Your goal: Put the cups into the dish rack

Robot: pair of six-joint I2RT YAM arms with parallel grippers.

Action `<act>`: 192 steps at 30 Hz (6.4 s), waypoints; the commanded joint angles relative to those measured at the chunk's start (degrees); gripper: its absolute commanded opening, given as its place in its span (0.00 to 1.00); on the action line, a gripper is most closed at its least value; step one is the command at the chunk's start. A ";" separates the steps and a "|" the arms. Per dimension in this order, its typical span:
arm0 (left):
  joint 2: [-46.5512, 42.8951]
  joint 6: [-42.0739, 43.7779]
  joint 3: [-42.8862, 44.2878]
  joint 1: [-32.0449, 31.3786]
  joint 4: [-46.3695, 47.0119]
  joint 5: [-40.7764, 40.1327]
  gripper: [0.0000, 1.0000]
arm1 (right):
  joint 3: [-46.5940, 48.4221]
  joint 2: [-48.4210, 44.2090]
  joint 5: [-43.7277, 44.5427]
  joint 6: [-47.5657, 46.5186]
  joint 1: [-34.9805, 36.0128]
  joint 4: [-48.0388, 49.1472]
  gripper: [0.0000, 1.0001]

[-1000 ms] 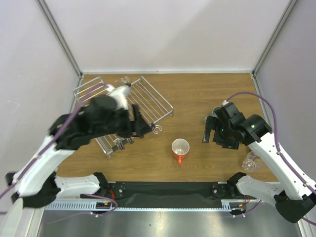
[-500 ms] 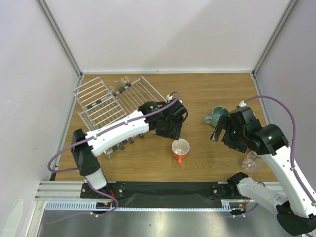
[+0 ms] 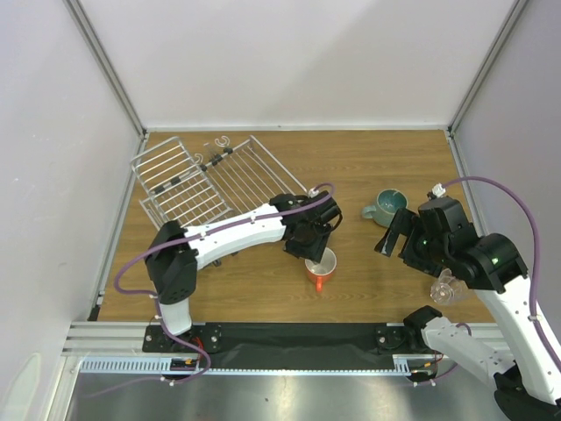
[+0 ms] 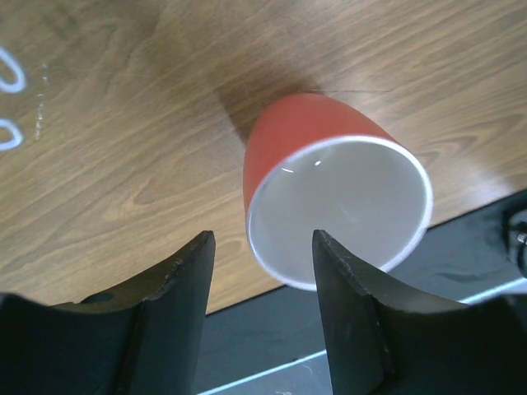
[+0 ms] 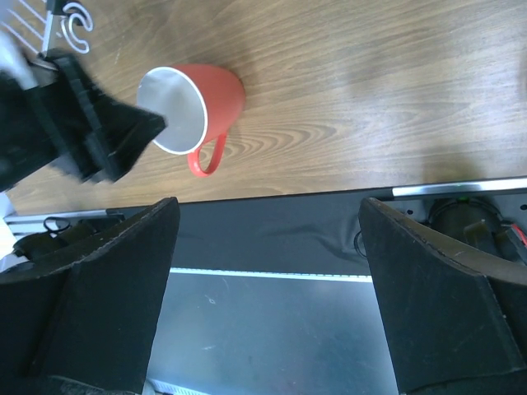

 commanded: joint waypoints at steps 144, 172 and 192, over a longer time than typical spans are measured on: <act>-72.45 -12.68 -11.98 21.16 -0.52 -2.87 0.90 | 61.05 90.61 14.83 -30.47 23.54 36.94 0.00; -73.25 -12.77 -14.88 21.16 0.35 -1.11 0.91 | 54.20 78.05 11.32 -27.05 23.19 31.23 0.57; -73.86 -11.10 -15.85 21.25 1.15 0.29 0.91 | 51.12 81.20 7.63 -34.86 15.46 47.65 0.00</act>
